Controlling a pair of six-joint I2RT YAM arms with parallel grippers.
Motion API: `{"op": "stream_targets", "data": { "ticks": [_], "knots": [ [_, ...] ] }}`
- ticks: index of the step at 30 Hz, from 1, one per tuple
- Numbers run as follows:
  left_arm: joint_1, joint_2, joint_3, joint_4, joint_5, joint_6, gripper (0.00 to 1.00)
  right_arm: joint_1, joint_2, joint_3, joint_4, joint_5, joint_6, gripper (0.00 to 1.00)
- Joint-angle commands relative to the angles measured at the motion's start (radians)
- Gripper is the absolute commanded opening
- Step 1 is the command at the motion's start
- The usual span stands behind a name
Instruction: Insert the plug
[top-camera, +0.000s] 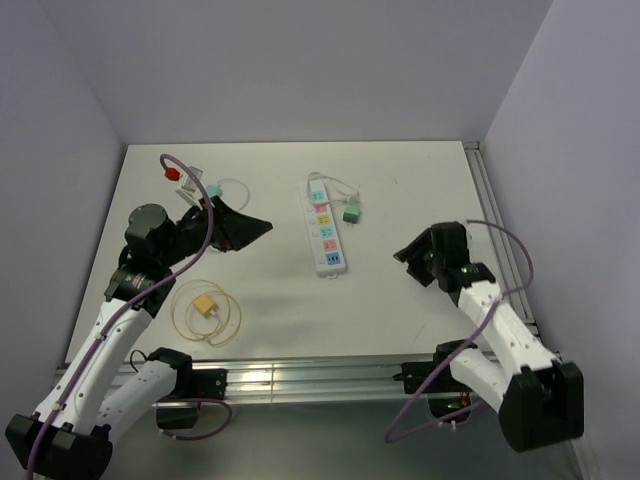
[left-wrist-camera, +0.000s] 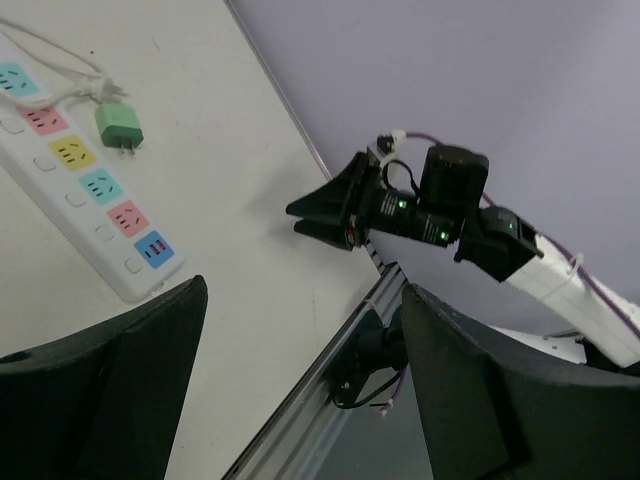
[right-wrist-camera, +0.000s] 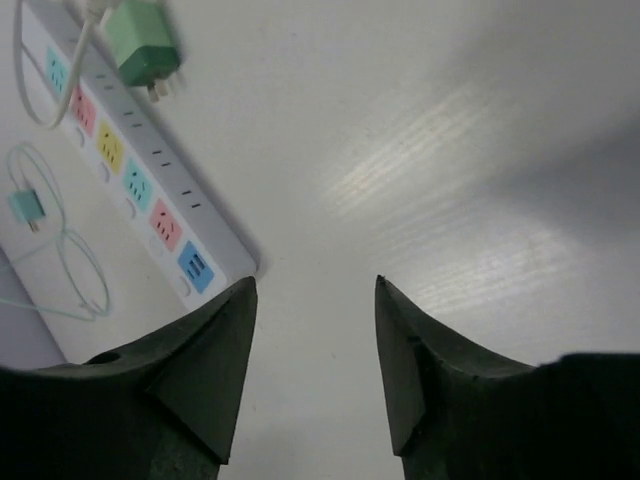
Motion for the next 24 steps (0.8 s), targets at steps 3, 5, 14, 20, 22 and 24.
{"op": "stream_targets", "data": {
  "ticks": [3,5,14,20,22,24],
  "knots": [
    [-0.007,0.008,0.039,-0.031,-0.024,0.026,0.84,0.059,0.346,0.287,0.123,-0.033,-0.243,0.69],
    [-0.008,0.002,0.039,-0.032,-0.027,0.022,0.84,0.086,0.490,0.405,0.116,-0.017,-0.279,0.74],
    [-0.016,-0.032,0.022,-0.049,-0.039,0.016,0.84,0.201,0.976,0.913,-0.045,0.080,-0.389,0.88],
    [-0.019,-0.029,0.039,-0.071,-0.038,0.032,0.84,0.236,1.182,1.172,-0.210,0.198,-0.401,0.84],
    [-0.019,-0.032,0.039,-0.068,-0.035,0.030,0.84,0.245,1.224,1.232,-0.258,0.263,-0.409,0.81],
    [-0.019,-0.033,0.031,-0.058,-0.029,0.027,0.84,0.259,1.241,1.250,-0.279,0.295,-0.409,0.80]
  ]
}}
